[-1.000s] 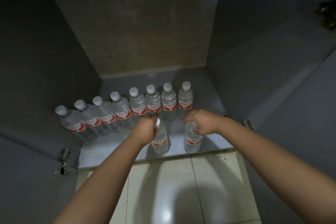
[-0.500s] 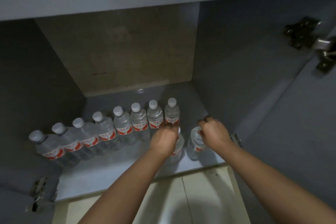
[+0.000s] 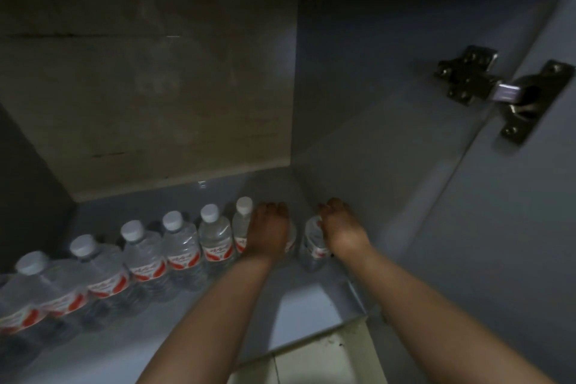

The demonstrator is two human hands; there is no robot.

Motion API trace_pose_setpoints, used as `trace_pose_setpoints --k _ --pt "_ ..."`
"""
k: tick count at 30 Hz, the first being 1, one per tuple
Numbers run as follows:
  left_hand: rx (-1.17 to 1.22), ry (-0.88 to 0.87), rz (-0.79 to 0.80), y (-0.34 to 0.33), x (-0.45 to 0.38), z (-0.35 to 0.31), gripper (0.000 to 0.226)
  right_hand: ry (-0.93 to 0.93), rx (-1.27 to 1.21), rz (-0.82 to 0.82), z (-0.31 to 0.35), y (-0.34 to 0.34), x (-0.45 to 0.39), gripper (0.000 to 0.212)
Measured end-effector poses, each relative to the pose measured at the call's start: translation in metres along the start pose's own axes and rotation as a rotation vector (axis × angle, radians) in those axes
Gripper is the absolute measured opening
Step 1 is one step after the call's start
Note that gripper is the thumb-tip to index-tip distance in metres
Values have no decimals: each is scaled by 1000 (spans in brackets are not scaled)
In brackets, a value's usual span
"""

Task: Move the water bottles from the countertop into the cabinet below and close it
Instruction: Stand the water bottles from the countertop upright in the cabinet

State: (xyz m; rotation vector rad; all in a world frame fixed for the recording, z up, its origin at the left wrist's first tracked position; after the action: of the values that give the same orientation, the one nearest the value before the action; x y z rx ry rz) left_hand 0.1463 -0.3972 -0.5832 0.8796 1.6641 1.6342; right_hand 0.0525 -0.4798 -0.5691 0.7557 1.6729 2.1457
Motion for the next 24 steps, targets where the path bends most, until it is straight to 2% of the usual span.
trace_pose_setpoints --k 3,6,10,12,16,18,20,22,24 --pt "14 2 109 4 -4 0 39 7 23 22 2 -3 -15 42" --pt "-31 -25 62 4 -9 1 34 2 46 19 3 -2 -26 40" --pt "35 -22 53 3 -14 8 38 42 34 -20 6 -2 -42 35" --pt "43 -3 -7 3 -15 10 41 54 25 -38 9 -4 -48 33" --pt "88 13 137 -8 -23 6 51 45 26 -75 16 -2 -57 30" --pt "99 9 158 -7 -25 3 50 20 4 -63 11 -2 -59 34" --pt "164 -3 230 -5 -22 0 61 24 -45 -34 2 -1 -62 43" --pt "257 -53 288 -5 -16 -1 67 30 -88 45 -3 -2 -60 57" --pt "347 -47 312 1 -9 1 62 44 -102 128 1 -3 -55 68"
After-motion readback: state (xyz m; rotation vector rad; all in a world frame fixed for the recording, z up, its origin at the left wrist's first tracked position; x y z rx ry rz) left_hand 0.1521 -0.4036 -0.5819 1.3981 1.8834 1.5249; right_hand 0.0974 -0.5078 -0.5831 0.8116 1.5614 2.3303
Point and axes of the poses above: each hand's wrist, its own x-axis away from the middle knuckle, its own y-axis out of the back of the hand, z = x × y, the point moved 2 cm from there along -x, towards the middle knuckle, and after that the axes turned 11 degrees about z, right-handed, at the moved point
